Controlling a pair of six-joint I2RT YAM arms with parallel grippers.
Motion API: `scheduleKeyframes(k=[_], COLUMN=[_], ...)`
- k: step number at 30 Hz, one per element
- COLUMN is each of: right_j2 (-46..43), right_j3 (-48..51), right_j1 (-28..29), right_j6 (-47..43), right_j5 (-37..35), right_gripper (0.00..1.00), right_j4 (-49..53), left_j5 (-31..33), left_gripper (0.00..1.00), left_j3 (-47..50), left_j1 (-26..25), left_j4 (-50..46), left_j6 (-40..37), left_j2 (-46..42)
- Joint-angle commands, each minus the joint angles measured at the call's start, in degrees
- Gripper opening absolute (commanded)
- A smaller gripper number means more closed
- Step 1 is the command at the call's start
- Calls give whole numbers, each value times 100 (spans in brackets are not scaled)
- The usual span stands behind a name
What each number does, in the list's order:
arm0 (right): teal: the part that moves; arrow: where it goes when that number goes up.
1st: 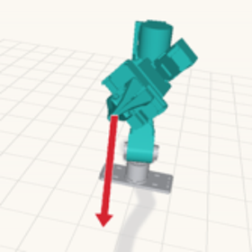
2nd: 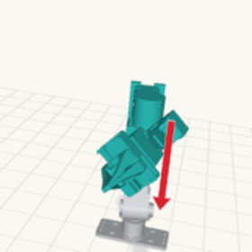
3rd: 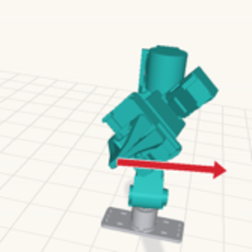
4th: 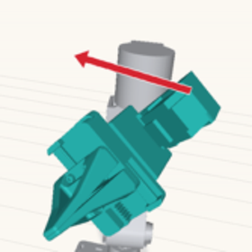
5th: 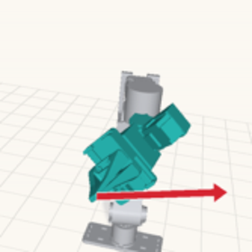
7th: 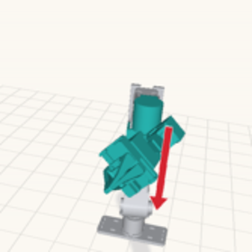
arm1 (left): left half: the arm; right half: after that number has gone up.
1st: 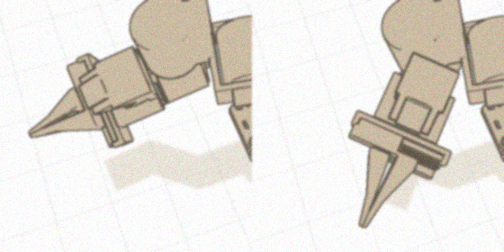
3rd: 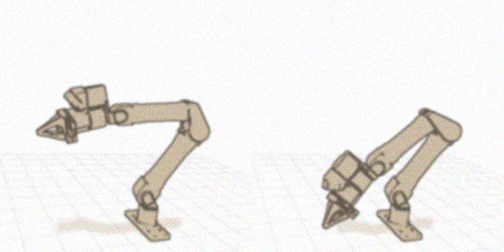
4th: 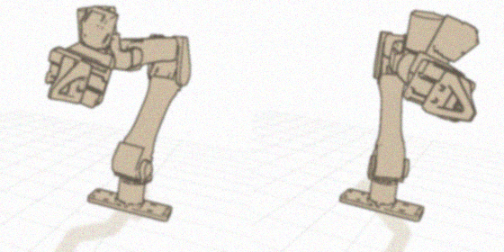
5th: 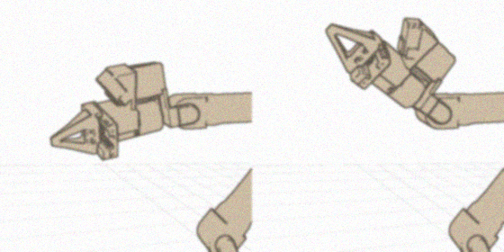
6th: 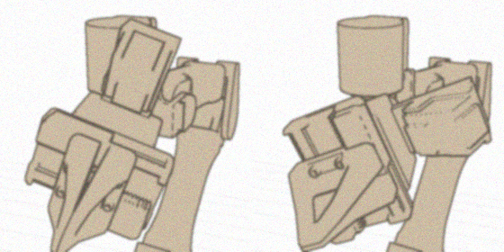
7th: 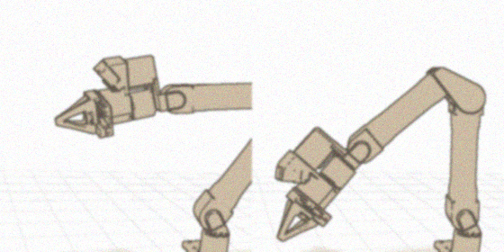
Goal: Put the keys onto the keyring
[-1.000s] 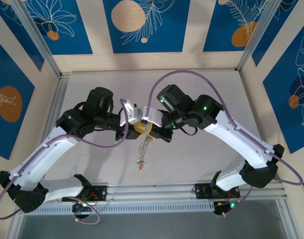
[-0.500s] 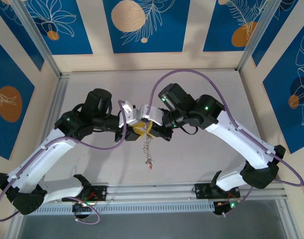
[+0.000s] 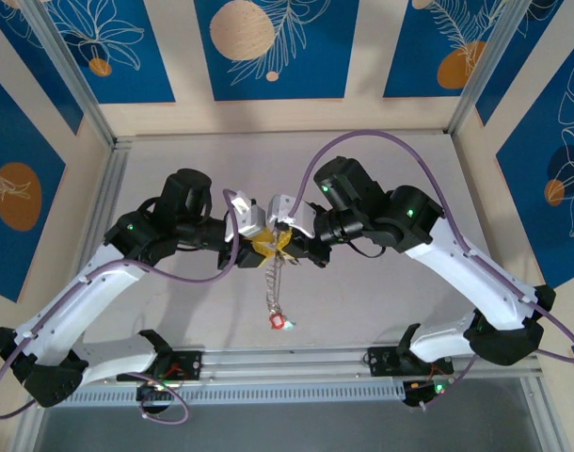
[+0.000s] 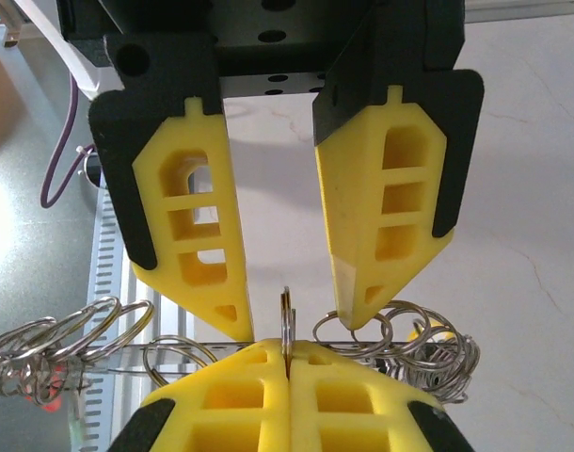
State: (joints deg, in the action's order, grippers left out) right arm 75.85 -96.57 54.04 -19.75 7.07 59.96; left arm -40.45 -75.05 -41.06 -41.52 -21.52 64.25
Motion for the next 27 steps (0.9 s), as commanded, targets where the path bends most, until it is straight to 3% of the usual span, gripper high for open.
scheduleKeyframes(k=[1,17,19,22,27], right_j2=[-27,149,151,183,169], right_j3=[-13,-110,-109,-99,-147], right_j1=[49,142,142,139,146], right_j6=[-73,-144,-140,-126,-119], right_j5=[253,-61,-48,-22,73], right_gripper=[0,0,0,0,0], right_j4=[-249,-22,-33,-61,-125], left_j5=[-165,-115,-144,-366,-429], left_gripper=[34,24,19,2,0], left_j3=[16,-31,-4,48,92], left_j1=[-35,54,69,64,70], left_j4=[83,19,81,248,324], left_j6=[45,17,38,141,117], left_j2=[-39,-119,-132,-115,-129])
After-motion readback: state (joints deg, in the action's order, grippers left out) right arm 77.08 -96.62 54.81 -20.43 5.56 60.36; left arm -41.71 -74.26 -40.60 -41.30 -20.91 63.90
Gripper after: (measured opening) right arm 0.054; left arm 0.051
